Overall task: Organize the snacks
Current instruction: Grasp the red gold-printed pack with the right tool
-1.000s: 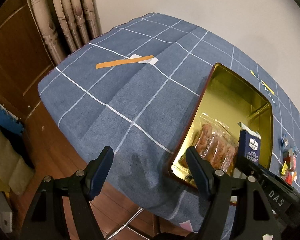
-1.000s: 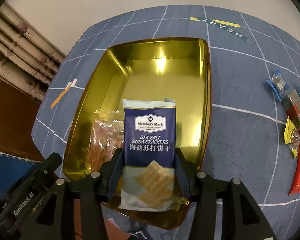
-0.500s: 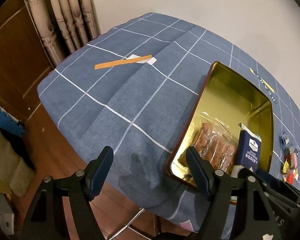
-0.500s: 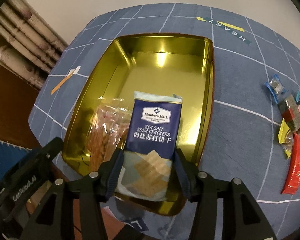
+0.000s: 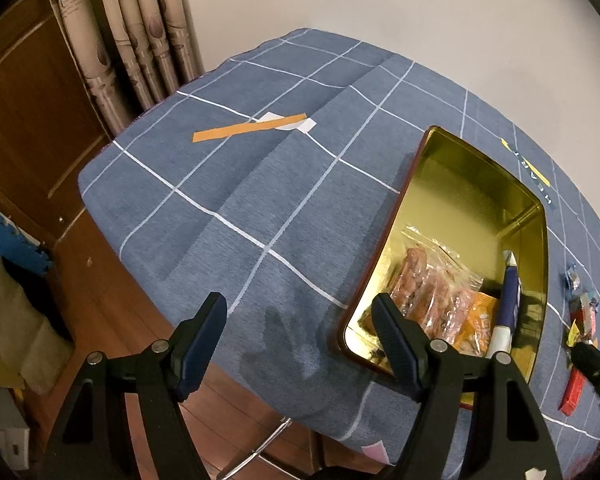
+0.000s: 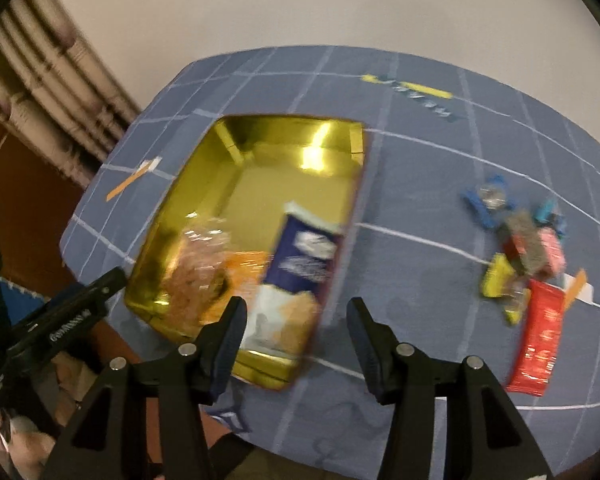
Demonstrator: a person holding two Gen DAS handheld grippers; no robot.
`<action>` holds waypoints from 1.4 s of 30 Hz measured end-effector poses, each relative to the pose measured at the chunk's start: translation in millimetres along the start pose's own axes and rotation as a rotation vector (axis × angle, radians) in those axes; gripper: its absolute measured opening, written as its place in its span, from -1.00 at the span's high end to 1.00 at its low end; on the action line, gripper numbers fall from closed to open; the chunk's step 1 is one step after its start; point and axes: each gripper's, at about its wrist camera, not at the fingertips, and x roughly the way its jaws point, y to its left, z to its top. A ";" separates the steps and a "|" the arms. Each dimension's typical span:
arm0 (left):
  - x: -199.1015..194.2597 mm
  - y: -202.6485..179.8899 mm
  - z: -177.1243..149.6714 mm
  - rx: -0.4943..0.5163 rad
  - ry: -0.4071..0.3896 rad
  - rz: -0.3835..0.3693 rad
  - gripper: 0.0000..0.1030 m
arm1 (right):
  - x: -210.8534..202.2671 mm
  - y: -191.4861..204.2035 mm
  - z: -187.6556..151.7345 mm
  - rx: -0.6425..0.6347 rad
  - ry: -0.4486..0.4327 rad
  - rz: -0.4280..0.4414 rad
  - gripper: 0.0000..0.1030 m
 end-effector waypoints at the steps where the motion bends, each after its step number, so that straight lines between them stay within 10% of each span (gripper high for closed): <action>1: 0.2 -0.1 0.0 0.001 0.001 0.001 -0.39 | -1.9 -10.5 0.5 0.019 -0.002 -0.014 -0.05; 15: -0.4 -7.4 -1.4 0.034 -0.011 0.027 -0.39 | 6.5 -174.6 -28.3 0.278 0.059 -0.270 -0.21; 42: -37.9 -156.2 -27.0 0.376 -0.044 -0.104 -0.40 | 20.7 -180.1 -53.9 0.185 0.024 -0.273 0.09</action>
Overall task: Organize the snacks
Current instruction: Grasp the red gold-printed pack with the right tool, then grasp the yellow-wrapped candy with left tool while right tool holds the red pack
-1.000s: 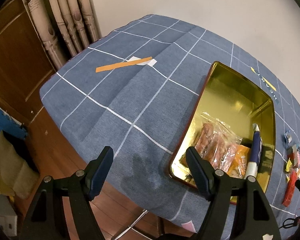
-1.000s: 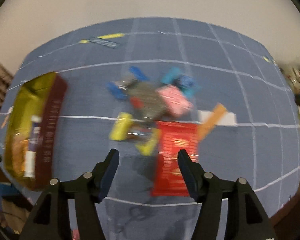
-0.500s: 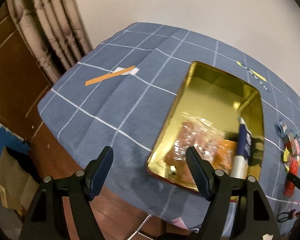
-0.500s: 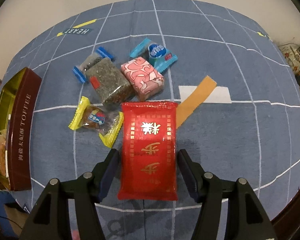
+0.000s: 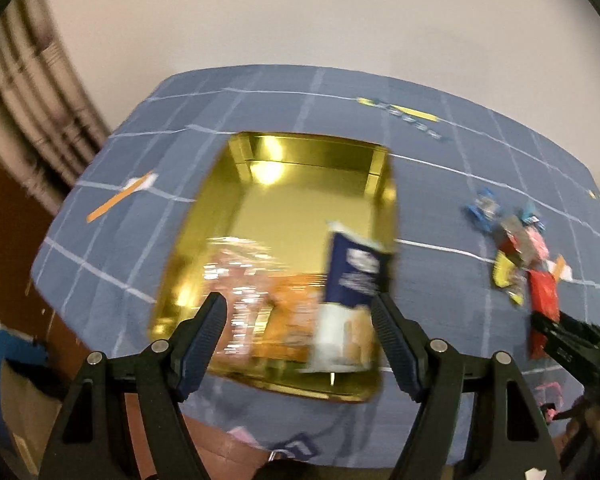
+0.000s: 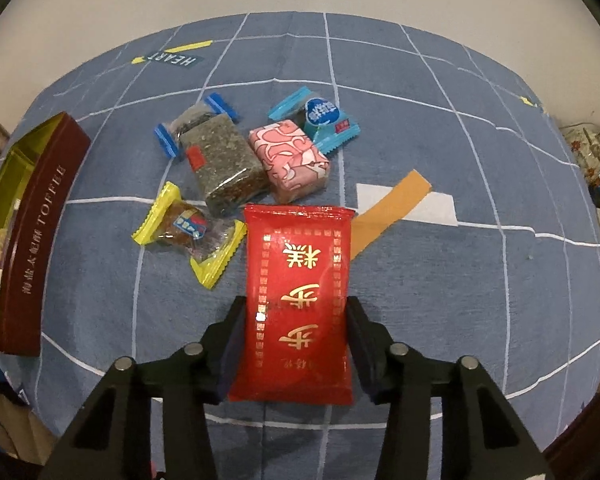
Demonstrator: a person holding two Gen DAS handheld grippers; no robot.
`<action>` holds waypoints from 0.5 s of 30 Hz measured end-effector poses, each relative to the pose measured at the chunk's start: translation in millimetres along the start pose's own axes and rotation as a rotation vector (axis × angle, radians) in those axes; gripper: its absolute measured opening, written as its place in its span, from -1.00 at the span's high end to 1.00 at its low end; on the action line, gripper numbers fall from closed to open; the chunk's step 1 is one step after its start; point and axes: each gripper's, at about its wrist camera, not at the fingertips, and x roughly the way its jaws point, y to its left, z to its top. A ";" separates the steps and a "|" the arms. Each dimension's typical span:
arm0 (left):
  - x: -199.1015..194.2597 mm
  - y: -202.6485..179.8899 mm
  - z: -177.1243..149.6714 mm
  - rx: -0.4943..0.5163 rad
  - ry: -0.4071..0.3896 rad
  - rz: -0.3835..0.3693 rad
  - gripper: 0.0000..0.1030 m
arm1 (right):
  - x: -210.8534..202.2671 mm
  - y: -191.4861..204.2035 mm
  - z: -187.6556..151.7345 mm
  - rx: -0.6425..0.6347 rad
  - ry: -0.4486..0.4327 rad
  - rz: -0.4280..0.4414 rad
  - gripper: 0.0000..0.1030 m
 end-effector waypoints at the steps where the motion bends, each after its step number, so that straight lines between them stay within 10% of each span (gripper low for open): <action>1: 1.0 -7.1 0.6 0.012 0.006 -0.014 -0.40 | -0.7 -2.5 -1.0 0.003 -0.002 0.001 0.09; 15: 29.5 -88.4 2.1 0.055 0.208 -0.263 -0.39 | 3.5 -93.9 9.3 0.096 -0.127 -0.058 0.10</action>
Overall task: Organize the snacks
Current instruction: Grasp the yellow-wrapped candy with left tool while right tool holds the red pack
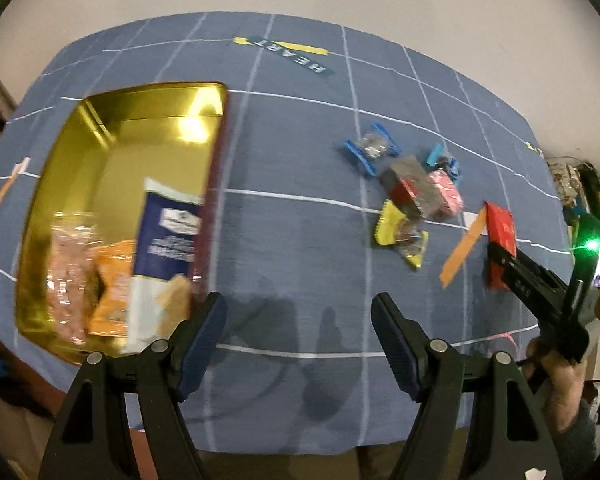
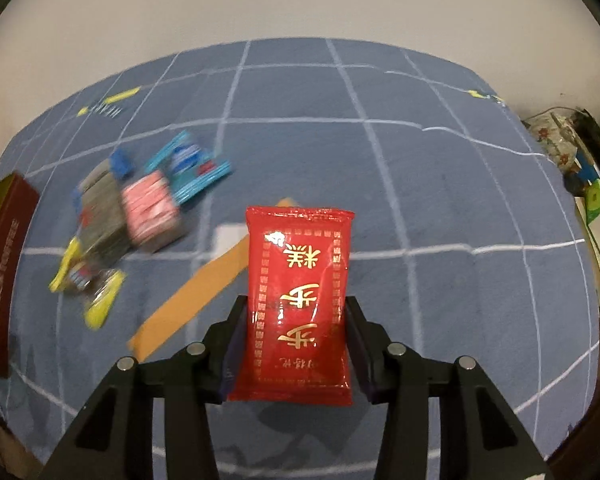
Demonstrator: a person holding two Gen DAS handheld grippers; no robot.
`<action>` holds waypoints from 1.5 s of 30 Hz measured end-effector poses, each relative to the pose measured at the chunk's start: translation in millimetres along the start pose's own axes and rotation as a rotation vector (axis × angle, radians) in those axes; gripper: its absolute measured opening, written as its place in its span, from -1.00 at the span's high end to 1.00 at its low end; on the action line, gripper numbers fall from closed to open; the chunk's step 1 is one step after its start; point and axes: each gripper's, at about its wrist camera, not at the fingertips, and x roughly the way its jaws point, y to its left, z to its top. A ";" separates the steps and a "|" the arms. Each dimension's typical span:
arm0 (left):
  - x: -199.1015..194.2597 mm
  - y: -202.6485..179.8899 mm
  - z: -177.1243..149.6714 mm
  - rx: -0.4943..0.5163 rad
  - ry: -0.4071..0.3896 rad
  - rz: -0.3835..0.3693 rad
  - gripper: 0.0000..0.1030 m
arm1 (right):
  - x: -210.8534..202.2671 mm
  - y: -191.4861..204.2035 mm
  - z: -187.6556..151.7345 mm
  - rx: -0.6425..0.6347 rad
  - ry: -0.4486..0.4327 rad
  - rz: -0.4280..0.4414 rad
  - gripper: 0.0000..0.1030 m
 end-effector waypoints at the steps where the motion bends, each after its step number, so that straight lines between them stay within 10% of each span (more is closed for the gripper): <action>1: 1.8 -3.3 1.2 0.000 0.008 -0.008 -0.39 | 0.8 -3.3 -0.2 0.000 -0.011 -0.005 0.10; 16: 43.7 -48.5 30.2 -0.129 0.126 -0.135 -0.30 | 17.0 -23.4 14.6 -0.061 -0.159 0.029 0.09; 20: 60.6 -56.1 35.0 -0.173 0.150 -0.139 0.08 | 16.6 -23.5 12.8 -0.069 -0.181 0.034 0.08; 41: 90.1 -70.0 60.0 -0.175 0.159 -0.051 0.19 | 15.5 -22.4 10.3 -0.066 -0.202 0.036 0.05; 45: 92.1 -75.5 57.2 -0.132 0.165 -0.039 0.50 | 15.6 -22.3 10.3 -0.066 -0.202 0.036 0.05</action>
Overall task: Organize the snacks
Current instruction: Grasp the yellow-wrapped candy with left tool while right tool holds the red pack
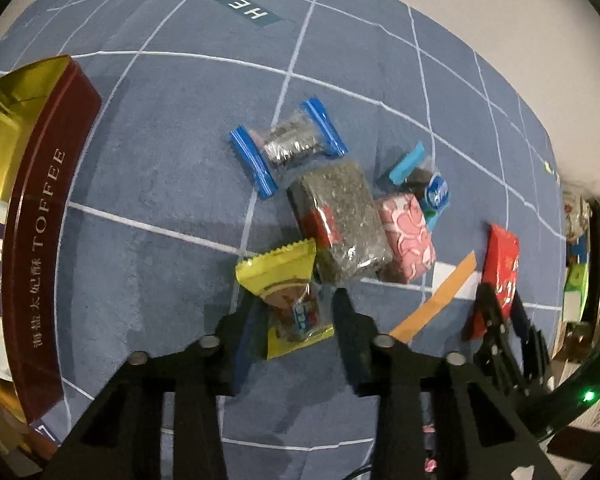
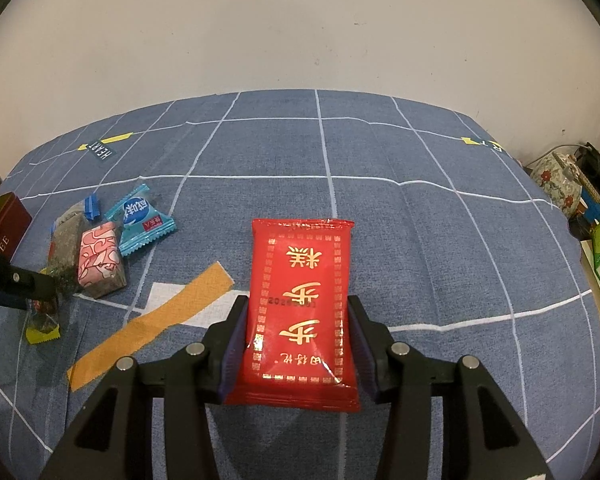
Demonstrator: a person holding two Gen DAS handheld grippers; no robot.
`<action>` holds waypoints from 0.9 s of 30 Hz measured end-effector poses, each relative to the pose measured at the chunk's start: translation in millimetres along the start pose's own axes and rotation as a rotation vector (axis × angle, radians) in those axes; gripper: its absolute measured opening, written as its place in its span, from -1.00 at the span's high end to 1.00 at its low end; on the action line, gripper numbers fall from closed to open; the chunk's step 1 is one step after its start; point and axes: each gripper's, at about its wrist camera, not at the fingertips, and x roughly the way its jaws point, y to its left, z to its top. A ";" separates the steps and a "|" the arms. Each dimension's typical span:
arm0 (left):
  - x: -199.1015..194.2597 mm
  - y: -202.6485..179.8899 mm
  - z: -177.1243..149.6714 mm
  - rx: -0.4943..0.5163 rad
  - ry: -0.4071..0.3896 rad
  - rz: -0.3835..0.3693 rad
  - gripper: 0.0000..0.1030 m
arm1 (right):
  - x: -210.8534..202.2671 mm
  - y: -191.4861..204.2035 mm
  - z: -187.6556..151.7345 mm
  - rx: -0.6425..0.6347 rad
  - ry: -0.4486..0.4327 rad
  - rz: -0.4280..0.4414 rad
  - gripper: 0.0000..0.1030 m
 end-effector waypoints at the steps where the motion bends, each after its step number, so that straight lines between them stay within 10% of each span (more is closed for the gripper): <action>1: 0.7 -0.7 -1.2 0.014 0.000 0.011 0.49 | 0.1 0.1 0.0 0.000 0.000 0.000 0.05; 27: -48.0 14.5 -29.7 0.151 -0.096 0.094 0.58 | 0.0 0.0 0.6 -0.001 0.000 -0.003 0.05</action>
